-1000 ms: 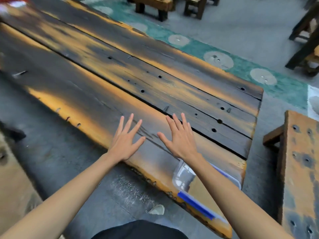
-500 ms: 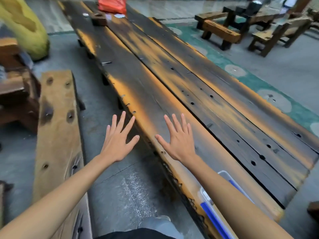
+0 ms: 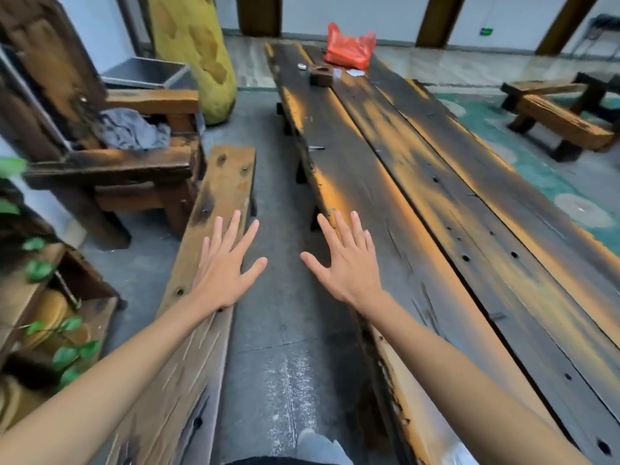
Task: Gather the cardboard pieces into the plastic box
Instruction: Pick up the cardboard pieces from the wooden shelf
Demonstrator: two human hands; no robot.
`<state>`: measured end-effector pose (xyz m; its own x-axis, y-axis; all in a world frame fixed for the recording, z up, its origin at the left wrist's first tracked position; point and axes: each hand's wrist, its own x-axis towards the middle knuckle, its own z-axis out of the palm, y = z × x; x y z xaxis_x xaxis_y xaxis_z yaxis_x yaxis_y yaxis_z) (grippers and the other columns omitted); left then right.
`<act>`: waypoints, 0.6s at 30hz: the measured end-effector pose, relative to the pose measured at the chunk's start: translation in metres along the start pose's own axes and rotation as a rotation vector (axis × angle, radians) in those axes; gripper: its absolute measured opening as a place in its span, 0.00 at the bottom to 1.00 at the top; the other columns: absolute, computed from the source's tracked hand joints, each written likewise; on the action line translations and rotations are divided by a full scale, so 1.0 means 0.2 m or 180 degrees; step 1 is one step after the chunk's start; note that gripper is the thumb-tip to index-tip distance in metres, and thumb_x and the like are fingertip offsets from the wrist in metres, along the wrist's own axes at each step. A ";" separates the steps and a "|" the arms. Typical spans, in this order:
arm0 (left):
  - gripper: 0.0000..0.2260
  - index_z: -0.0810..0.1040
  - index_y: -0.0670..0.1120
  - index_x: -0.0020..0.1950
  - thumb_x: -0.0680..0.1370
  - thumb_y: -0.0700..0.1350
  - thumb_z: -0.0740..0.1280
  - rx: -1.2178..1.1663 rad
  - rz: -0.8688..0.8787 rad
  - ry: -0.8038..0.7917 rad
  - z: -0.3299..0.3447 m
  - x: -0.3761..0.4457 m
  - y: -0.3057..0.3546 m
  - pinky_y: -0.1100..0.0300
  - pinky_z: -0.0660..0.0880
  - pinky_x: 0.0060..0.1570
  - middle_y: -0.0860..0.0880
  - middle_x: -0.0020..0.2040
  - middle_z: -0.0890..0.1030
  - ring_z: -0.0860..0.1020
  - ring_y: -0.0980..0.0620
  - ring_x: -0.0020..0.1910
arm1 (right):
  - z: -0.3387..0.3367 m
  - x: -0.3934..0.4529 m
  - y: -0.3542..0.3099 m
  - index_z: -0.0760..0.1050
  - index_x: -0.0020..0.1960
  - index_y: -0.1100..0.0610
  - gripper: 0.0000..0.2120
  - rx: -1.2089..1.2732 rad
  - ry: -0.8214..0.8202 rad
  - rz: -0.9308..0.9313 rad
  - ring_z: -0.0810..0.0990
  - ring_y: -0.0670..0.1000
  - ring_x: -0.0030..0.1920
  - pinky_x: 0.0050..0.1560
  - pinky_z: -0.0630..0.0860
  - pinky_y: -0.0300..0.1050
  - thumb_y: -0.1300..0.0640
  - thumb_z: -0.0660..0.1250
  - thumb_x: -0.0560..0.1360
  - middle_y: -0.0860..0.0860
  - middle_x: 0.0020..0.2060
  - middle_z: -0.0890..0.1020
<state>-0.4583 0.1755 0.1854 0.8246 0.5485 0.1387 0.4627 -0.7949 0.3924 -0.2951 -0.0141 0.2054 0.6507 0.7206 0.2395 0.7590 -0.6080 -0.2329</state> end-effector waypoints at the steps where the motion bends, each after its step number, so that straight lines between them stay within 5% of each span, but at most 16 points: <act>1: 0.33 0.50 0.59 0.82 0.81 0.60 0.61 0.0014 -0.0060 0.0041 -0.02 0.00 -0.02 0.36 0.47 0.77 0.51 0.84 0.41 0.38 0.42 0.82 | 0.00 0.04 -0.03 0.50 0.83 0.42 0.38 0.0029 -0.0016 -0.0084 0.41 0.54 0.83 0.80 0.48 0.57 0.28 0.53 0.78 0.50 0.83 0.52; 18: 0.32 0.47 0.61 0.82 0.81 0.62 0.58 0.0224 -0.1355 0.0880 -0.44 -0.02 -0.44 0.39 0.44 0.77 0.54 0.82 0.36 0.33 0.47 0.79 | 0.13 0.75 -0.65 0.51 0.83 0.42 0.39 0.0527 -0.0239 -0.1700 0.45 0.55 0.83 0.80 0.52 0.57 0.27 0.50 0.77 0.50 0.83 0.53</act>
<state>-0.5309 0.2652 0.2306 0.4456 0.8680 0.2190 0.7675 -0.4963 0.4058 -0.2964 0.1820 0.2475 0.1691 0.9394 0.2983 0.9650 -0.0962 -0.2441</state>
